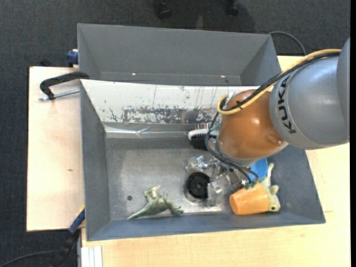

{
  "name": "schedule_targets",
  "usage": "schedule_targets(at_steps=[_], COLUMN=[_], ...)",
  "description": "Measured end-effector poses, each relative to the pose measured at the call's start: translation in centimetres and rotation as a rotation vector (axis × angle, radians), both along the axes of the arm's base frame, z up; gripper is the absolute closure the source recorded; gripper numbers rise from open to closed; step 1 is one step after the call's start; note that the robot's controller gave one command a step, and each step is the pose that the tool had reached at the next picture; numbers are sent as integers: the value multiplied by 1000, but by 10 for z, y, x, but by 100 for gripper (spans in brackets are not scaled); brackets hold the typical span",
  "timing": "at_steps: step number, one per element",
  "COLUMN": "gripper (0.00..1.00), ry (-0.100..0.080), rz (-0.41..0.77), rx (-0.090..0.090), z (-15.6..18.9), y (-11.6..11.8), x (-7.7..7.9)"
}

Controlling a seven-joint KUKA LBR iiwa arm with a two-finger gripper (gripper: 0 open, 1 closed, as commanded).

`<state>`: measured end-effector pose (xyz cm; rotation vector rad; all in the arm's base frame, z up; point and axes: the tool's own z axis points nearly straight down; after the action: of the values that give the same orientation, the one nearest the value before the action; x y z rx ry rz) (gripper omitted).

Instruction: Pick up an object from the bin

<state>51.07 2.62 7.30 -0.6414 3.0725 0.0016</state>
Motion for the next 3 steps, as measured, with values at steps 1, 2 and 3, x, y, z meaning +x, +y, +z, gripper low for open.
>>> schedule_targets(at_steps=[1, 2, 3], gripper=[100, 100, 100], ry=[-10, 2, 2], rz=[385, 210, 40], rx=[-3, -1, -1], z=[158, 118, 100], y=[-3, -24, -64], x=[6, -11, -15])
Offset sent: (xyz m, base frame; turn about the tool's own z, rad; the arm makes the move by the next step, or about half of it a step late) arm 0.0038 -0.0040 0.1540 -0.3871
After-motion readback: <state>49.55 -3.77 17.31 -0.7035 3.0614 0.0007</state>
